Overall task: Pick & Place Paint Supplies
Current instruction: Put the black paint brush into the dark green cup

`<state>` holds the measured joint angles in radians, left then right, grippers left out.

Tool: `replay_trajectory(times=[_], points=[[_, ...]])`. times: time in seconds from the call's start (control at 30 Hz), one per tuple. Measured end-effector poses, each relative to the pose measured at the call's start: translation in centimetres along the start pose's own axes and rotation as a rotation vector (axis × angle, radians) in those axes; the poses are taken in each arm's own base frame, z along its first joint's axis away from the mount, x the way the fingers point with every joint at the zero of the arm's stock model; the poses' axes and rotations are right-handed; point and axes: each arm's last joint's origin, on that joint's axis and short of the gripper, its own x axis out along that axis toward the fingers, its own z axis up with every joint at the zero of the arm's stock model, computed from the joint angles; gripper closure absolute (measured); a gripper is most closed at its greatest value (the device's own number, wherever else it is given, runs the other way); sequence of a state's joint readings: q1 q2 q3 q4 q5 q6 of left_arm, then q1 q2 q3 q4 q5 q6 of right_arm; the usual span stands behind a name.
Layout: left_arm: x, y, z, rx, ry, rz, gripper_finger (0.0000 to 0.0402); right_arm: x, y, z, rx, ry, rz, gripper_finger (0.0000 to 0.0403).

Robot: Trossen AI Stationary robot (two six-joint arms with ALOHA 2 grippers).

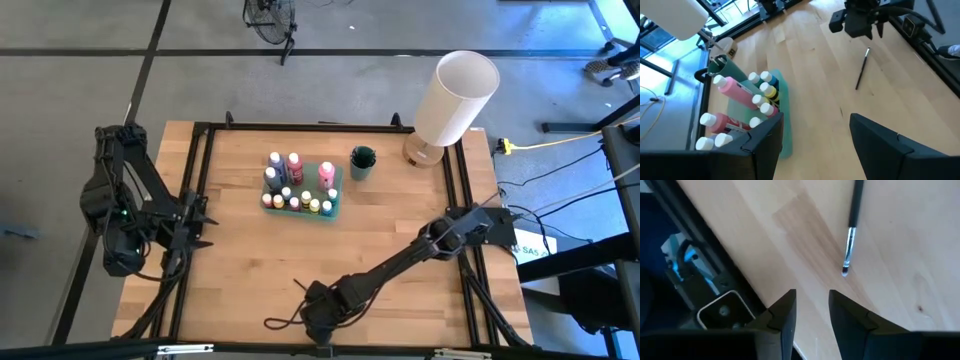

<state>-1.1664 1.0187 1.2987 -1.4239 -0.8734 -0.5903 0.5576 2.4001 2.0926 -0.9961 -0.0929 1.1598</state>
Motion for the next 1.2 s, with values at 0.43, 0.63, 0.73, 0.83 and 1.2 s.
replay_trajectory(times=[0.43,0.63,0.73,0.83,1.2], points=[[0.0,0.1,-0.1,-0.033,0.005,0.013,0.0178,-0.1,-0.8,1.3,0.011,0.008,-0.018,0.0286],[0.0,0.0,-0.1,-0.072,0.007,0.013,0.0178,-0.1,-1.2,1.2,0.022,0.006,-0.065,0.0286],[0.0,0.0,-0.1,-0.097,0.011,0.007,0.0178,-0.2,-1.5,1.1,0.020,0.018,-0.090,0.0286],[0.0,0.0,-0.1,-0.104,0.012,0.007,0.0178,-0.2,-1.5,1.1,0.020,0.017,-0.089,0.0286],[0.0,0.1,-0.3,-0.063,0.023,0.016,0.0178,-0.2,-1.4,1.4,0.009,-0.032,-0.092,0.0286]])
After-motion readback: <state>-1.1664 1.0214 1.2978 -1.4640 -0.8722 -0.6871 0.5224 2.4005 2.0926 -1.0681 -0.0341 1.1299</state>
